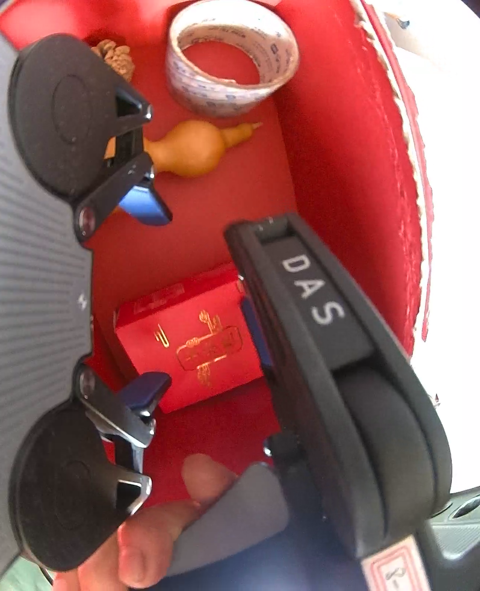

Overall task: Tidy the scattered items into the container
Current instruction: 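Lower the gift box into the red box and open the right tool, then raise the open right tool out of the red box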

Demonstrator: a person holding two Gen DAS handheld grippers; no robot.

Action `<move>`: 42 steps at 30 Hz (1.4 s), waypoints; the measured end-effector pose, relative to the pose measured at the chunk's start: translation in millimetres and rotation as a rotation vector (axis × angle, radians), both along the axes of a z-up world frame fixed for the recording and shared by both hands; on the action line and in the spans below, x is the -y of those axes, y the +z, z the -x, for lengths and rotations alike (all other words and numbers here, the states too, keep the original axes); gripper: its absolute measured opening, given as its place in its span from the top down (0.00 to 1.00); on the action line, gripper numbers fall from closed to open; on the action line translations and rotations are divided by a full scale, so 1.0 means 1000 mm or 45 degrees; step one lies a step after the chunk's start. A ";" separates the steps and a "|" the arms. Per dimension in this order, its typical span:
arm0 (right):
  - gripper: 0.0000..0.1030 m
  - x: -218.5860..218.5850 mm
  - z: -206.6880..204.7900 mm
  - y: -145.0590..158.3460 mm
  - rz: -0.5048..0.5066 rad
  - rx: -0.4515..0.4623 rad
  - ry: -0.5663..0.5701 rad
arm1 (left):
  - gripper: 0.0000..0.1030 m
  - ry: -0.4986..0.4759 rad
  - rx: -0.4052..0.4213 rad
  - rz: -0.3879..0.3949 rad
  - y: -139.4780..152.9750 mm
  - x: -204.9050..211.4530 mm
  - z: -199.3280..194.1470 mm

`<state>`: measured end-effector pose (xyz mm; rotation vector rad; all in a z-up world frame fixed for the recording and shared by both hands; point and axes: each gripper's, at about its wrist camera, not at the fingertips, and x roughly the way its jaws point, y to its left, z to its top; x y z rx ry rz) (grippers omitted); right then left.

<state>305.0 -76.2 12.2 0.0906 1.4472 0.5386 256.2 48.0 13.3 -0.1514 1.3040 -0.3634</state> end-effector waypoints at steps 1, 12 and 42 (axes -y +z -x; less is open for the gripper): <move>0.56 0.001 0.000 0.001 -0.009 -0.005 0.013 | 0.17 -0.015 0.010 -0.014 0.001 0.003 0.000; 0.57 -0.017 -0.009 -0.011 0.004 -0.074 0.114 | 0.16 -0.006 0.031 -0.056 0.008 -0.009 0.005; 0.59 0.044 0.055 0.052 -0.182 0.261 -0.020 | 0.14 0.077 0.225 -0.184 0.049 0.054 0.062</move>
